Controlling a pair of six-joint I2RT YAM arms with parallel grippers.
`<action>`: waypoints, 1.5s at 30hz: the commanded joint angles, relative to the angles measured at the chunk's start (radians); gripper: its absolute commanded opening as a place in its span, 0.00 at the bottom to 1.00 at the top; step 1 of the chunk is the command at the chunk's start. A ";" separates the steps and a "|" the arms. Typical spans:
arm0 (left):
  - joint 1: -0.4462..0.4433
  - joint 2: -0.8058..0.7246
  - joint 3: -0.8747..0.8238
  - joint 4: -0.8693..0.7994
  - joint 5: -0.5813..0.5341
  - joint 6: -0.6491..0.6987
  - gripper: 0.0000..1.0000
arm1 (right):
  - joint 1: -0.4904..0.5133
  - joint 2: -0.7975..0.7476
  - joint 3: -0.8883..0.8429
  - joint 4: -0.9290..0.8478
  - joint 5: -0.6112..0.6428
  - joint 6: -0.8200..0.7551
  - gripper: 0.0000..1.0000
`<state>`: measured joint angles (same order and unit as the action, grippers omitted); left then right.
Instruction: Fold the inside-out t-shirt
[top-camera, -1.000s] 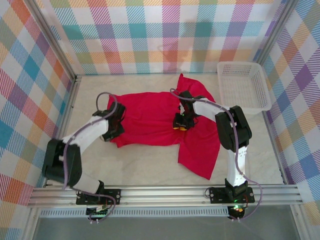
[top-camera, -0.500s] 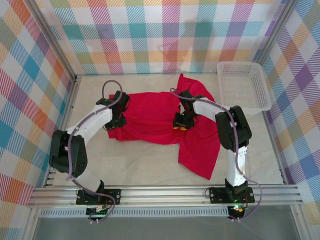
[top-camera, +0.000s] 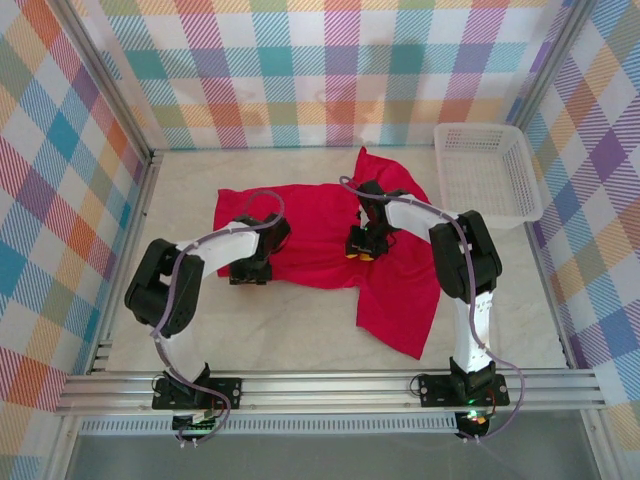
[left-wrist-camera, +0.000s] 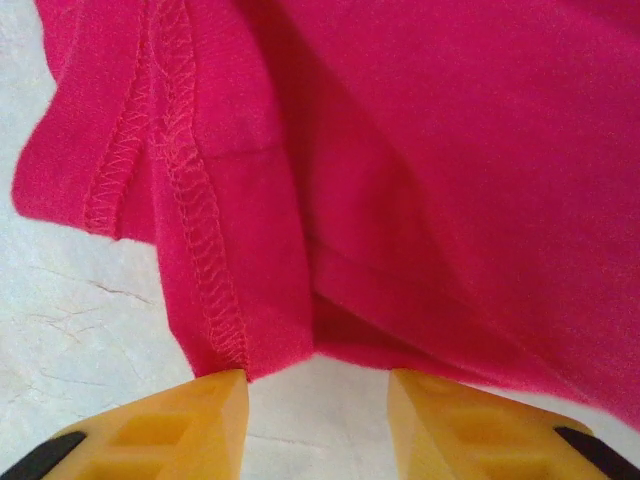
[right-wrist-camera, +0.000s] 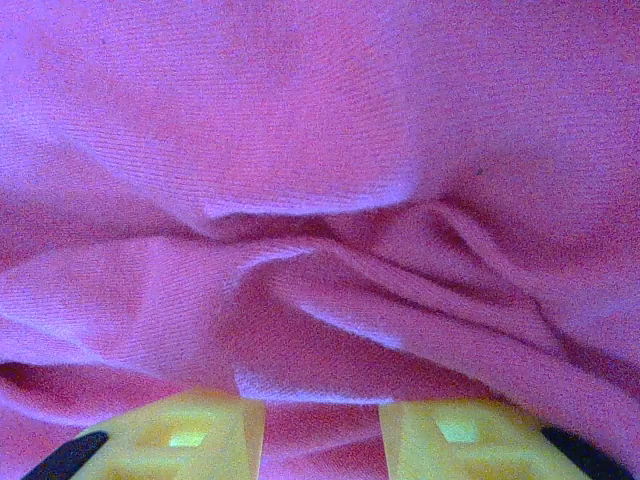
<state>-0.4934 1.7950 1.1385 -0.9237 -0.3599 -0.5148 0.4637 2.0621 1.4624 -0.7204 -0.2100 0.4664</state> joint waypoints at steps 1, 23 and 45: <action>0.023 0.032 0.043 -0.055 -0.113 0.000 0.43 | -0.010 0.015 0.006 -0.025 0.006 -0.006 0.37; 0.124 -0.351 0.010 -0.133 -0.146 0.000 0.00 | -0.060 -0.005 -0.025 -0.042 0.048 -0.018 0.16; 0.064 -0.660 -0.171 0.035 0.099 -0.122 0.39 | -0.049 -0.179 -0.028 -0.065 -0.066 -0.025 0.50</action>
<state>-0.4480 1.0168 0.9031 -1.0035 -0.2283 -0.6739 0.4118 1.9507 1.4006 -0.7452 -0.2363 0.4541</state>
